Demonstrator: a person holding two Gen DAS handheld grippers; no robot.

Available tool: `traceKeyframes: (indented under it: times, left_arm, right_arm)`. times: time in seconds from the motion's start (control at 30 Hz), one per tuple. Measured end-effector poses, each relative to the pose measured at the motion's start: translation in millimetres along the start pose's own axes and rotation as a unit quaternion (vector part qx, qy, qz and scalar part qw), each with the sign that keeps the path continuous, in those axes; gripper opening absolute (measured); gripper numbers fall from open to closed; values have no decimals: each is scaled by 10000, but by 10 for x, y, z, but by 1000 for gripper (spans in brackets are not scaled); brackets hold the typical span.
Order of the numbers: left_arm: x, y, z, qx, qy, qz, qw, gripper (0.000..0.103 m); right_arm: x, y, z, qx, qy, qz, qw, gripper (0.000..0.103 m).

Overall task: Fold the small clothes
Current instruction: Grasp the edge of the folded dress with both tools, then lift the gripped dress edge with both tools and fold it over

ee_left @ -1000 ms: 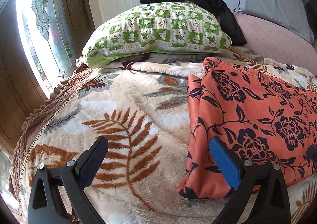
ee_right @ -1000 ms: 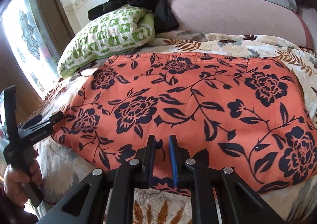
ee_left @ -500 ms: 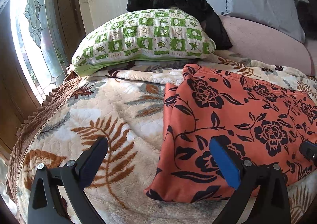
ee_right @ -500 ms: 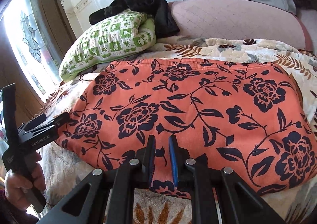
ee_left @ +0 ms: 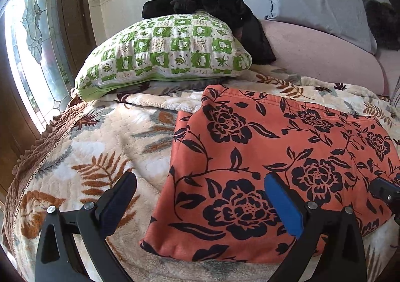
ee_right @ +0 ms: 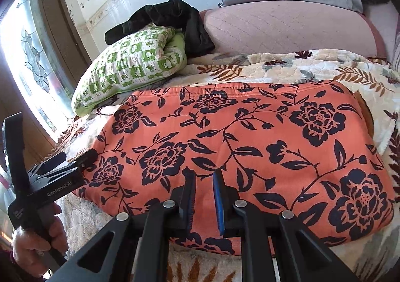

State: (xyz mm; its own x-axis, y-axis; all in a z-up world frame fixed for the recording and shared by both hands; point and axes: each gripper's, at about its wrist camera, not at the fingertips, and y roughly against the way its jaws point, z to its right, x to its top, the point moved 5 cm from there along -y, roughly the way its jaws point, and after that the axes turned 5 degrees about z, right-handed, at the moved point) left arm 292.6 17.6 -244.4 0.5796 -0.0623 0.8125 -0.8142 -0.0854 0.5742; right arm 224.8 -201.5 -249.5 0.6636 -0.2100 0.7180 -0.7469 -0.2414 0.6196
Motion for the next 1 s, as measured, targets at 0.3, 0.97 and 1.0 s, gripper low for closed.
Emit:
traceKeyframes:
  times: [0.3, 0.97, 1.0]
  left_arm:
    - [-83, -21, 82, -283, 167, -410, 9986, 102]
    - [-744, 217, -581, -1700, 3077, -1618, 9221, 101]
    - [-711, 192, -592, -1757, 3155, -1549, 9196, 100]
  right_arm:
    - [-254, -274, 162, -30, -173, -836, 9963, 17]
    - [-584, 857, 983, 1075, -3825, -369, 9169, 87]
    - [-596, 850, 1030, 1069, -3938, -330, 9123, 87]
